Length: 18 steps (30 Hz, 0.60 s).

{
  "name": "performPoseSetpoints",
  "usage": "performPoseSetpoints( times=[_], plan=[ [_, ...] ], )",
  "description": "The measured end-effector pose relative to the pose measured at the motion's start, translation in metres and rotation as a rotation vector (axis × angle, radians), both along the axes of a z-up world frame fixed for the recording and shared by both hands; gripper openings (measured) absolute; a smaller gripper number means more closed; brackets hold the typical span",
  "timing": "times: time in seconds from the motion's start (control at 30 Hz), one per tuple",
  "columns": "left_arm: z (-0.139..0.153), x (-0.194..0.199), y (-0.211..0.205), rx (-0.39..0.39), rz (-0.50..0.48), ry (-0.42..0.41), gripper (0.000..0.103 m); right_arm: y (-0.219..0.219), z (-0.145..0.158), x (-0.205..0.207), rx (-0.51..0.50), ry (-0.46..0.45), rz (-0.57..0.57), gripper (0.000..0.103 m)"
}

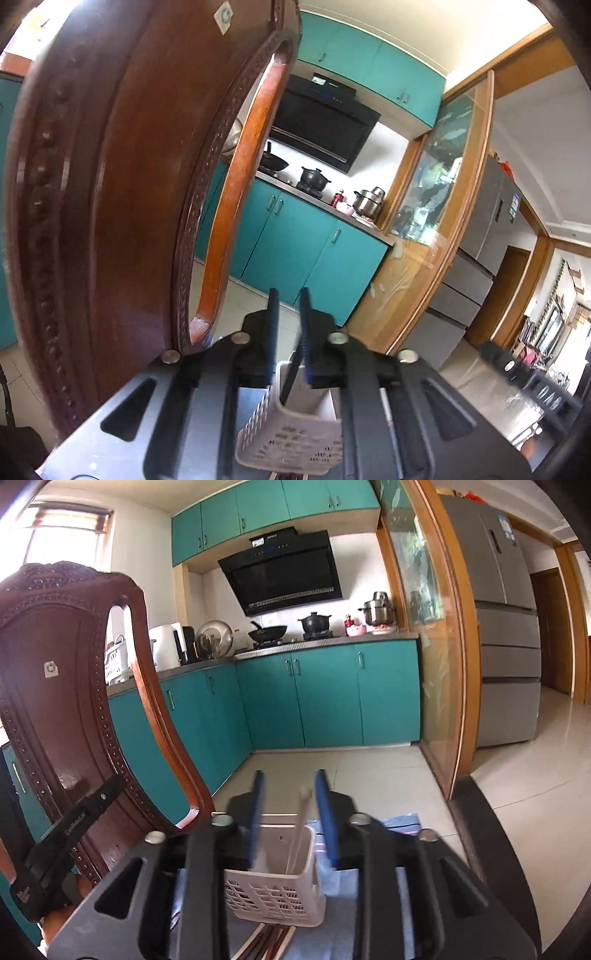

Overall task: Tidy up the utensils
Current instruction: 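Lift both chopsticks over the white basket and open both tools to drop them in, then grasp the dark red chopstick on the cloth with the right tool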

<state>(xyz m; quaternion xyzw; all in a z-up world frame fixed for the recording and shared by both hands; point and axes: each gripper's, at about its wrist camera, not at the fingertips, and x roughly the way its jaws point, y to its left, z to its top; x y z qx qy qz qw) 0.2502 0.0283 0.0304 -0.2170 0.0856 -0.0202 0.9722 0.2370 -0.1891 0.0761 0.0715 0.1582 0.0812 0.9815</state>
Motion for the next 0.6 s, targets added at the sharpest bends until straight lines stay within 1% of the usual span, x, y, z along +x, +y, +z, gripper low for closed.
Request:
performPoseSetpoints(
  times=[0.03,0.13,0.17,0.23,0.27,0.3,0.37,0.4,0.43,0.47,0.5,0.53,0.6],
  plan=[
    [-0.002,-0.006,0.001,0.008,-0.003,0.000,0.031,-0.003,0.003,-0.012,-0.004,-0.019,-0.007,0.035],
    [-0.015,-0.025,0.001,0.043,-0.003,0.041,0.033,-0.018,0.001,-0.049,-0.001,-0.055,-0.043,0.035],
    [-0.020,-0.027,0.001,0.062,-0.006,0.074,0.033,-0.021,-0.002,-0.056,0.008,-0.052,-0.049,0.035],
    [-0.038,-0.025,0.000,0.092,-0.012,0.189,0.033,-0.030,-0.023,-0.071,0.047,0.002,-0.060,0.035],
    [-0.051,-0.020,0.000,0.096,-0.029,0.270,0.033,-0.032,-0.044,-0.070,0.062,0.085,-0.066,0.035],
    [-0.061,-0.015,-0.001,0.101,-0.045,0.337,0.034,-0.029,-0.064,-0.063,0.056,0.183,-0.064,0.035],
    [-0.078,-0.007,-0.006,0.131,-0.063,0.447,0.034,-0.019,-0.109,-0.045,0.051,0.382,-0.028,0.035],
    [-0.083,-0.006,-0.008,0.143,-0.063,0.472,0.034,-0.013,-0.126,-0.038,0.052,0.461,-0.009,0.035],
    [-0.086,-0.007,-0.009,0.147,-0.057,0.475,0.041,-0.005,-0.145,-0.031,0.051,0.543,0.023,0.035],
    [-0.085,-0.008,-0.010,0.154,-0.050,0.470,0.046,0.001,-0.156,-0.028,0.045,0.585,0.047,0.035],
    [-0.084,-0.008,-0.011,0.172,-0.042,0.457,0.054,0.011,-0.167,-0.025,0.030,0.624,0.069,0.035],
    [-0.083,-0.009,-0.012,0.190,-0.036,0.449,0.056,0.020,-0.173,-0.023,0.009,0.643,0.082,0.035],
    [-0.082,-0.007,-0.014,0.217,-0.034,0.443,0.056,0.037,-0.182,-0.017,-0.026,0.677,0.103,0.035]
  ],
)
